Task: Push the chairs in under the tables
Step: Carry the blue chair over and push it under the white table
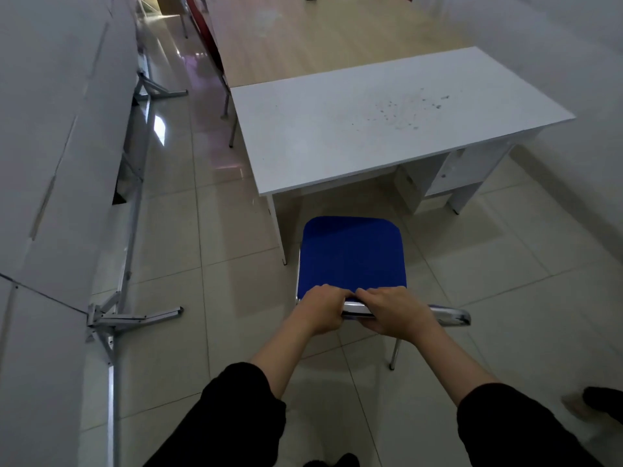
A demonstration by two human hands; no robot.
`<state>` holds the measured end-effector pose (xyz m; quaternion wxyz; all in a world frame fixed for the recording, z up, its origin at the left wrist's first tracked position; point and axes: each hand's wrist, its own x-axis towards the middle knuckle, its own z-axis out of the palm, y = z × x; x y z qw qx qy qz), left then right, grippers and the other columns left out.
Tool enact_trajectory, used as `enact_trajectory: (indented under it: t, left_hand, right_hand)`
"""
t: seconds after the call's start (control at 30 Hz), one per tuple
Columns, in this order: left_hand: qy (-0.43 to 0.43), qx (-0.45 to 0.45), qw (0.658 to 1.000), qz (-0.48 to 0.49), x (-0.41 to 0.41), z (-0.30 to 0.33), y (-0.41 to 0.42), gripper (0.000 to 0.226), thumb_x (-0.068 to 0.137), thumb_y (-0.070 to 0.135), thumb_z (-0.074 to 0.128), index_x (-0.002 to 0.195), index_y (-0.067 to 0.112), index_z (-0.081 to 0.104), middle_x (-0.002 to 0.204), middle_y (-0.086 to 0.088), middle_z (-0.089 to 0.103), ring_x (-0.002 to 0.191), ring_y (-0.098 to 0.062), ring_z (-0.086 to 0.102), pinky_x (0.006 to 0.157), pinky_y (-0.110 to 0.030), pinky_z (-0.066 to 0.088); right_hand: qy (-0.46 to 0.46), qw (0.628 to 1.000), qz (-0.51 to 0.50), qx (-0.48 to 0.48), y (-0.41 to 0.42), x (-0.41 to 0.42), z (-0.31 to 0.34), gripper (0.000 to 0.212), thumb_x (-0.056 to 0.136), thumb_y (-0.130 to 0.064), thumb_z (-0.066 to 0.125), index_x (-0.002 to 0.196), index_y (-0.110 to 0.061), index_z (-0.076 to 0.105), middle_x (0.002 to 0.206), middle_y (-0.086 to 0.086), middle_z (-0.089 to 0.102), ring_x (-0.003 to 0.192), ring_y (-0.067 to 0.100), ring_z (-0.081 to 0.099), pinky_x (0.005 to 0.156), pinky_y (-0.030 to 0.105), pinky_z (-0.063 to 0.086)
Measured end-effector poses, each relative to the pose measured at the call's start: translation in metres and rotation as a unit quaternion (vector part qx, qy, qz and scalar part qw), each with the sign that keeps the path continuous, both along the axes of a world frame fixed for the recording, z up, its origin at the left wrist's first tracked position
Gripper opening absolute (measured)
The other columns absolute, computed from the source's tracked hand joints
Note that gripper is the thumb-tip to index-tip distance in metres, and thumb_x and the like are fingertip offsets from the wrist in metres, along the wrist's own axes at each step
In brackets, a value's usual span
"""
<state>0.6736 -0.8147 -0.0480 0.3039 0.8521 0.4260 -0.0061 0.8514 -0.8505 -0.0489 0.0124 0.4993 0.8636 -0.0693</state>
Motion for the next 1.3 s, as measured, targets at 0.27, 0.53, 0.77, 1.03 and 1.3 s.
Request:
enact_trajectory:
  t: [0.27, 0.53, 0.77, 1.03, 1.3]
  left_hand:
    - [-0.004, 0.037, 0.999, 0.019, 0.04, -0.007, 0.081, 0.042, 0.084, 0.019, 0.065, 0.125, 0.025, 0.056, 0.105, 0.001, 0.07, 0.087, -0.016, 0.064, 0.078, -0.03, 0.054]
    - [-0.003, 0.067, 0.997, 0.029, 0.087, -0.01, 0.161, 0.038, 0.085, 0.019, 0.059, 0.122, 0.026, 0.057, 0.1, 0.002, 0.07, 0.084, -0.018, 0.063, 0.072, -0.032, 0.05]
    - [-0.024, 0.066, 0.997, 0.014, 0.123, -0.013, 0.211, 0.042, 0.084, 0.018, 0.059, 0.125, 0.024, 0.056, 0.103, 0.002, 0.068, 0.088, -0.02, 0.063, 0.076, -0.038, 0.053]
    - [-0.033, 0.1, 0.994, 0.022, 0.148, -0.015, 0.265, 0.035, 0.08, 0.02, 0.059, 0.115, 0.026, 0.06, 0.095, 0.006, 0.068, 0.08, -0.017, 0.064, 0.067, -0.035, 0.053]
    - [-0.062, 0.125, 0.987, 0.076, 0.205, -0.022, 0.304, 0.044, 0.075, 0.02, 0.06, 0.118, 0.032, 0.059, 0.097, 0.008, 0.07, 0.082, -0.015, 0.065, 0.064, -0.032, 0.054]
  right_hand:
    - [0.006, 1.0, 0.019, -0.004, 0.09, 0.042, -0.002, 0.036, 0.089, -0.048, 0.05, 0.114, -0.022, 0.049, 0.089, -0.003, 0.064, 0.069, 0.012, 0.059, 0.059, 0.024, 0.045]
    - [-0.035, 0.999, 0.028, 0.004, 0.176, 0.09, -0.001, 0.041, 0.088, -0.055, 0.044, 0.112, -0.022, 0.048, 0.09, -0.003, 0.062, 0.069, 0.014, 0.059, 0.057, 0.033, 0.052]
    - [-0.049, 0.998, 0.028, 0.039, 0.229, 0.127, 0.0, 0.042, 0.08, -0.056, 0.053, 0.102, -0.02, 0.053, 0.077, -0.002, 0.062, 0.058, 0.015, 0.057, 0.048, 0.032, 0.048]
    - [-0.027, 0.995, 0.053, 0.078, 0.289, 0.155, -0.001, 0.046, 0.083, -0.061, 0.04, 0.097, -0.019, 0.053, 0.07, -0.002, 0.06, 0.052, 0.015, 0.053, 0.045, 0.031, 0.046]
    - [0.001, 0.99, 0.107, 0.094, 0.352, 0.217, -0.004, 0.046, 0.081, -0.063, 0.044, 0.091, -0.019, 0.056, 0.066, -0.004, 0.058, 0.05, 0.016, 0.053, 0.043, 0.029, 0.041]
